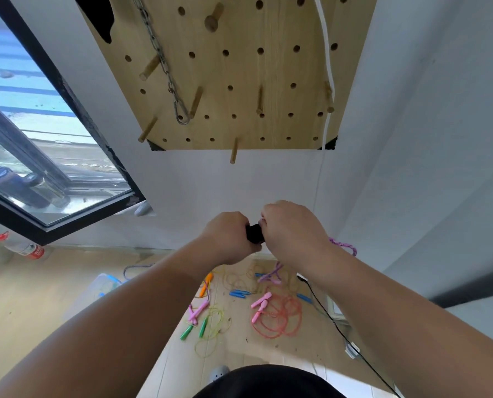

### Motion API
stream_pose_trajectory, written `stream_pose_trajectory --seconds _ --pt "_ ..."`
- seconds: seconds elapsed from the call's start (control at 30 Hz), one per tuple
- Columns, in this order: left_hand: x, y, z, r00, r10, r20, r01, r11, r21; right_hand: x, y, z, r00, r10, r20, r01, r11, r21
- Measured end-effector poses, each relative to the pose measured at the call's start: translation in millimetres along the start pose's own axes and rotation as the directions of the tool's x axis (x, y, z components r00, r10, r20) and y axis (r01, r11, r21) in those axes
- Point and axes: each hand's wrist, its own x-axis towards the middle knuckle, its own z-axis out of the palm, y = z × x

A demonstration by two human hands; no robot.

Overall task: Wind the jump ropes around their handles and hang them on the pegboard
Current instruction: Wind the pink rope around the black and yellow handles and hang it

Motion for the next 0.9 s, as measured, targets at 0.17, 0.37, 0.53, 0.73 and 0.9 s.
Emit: stream_pose_trajectory --seconds 0.17,0.37,0.53,0.73,0.9 --pt "1 4 -11 0.991 -0.136 0.001 0.127 0.920 -0.372 -22 4 6 0.958 -0.094 -0.270 0.093 0.996 -0.016" --pt "-33 17 -27 0.980 -0.068 0.188 0.200 0.347 -0.916 -47 23 7 0.946 0.098 -0.310 0.114 0.794 0.598" --pt "-57 25 -24 0.958 0.142 0.247 0.253 -0.022 -0.967 -55 35 7 0.975 0.061 -0.212 0.118 0.668 0.735" --pt "-64 19 -22 0.928 0.305 0.215 0.255 -0.098 -0.962 -58 26 7 0.973 0.134 -0.187 0.099 0.487 0.868" --pt "-64 24 -19 0.968 0.180 0.174 0.213 -0.231 -0.949 -44 27 12 0.982 0.181 -0.050 -0.012 0.324 0.946"
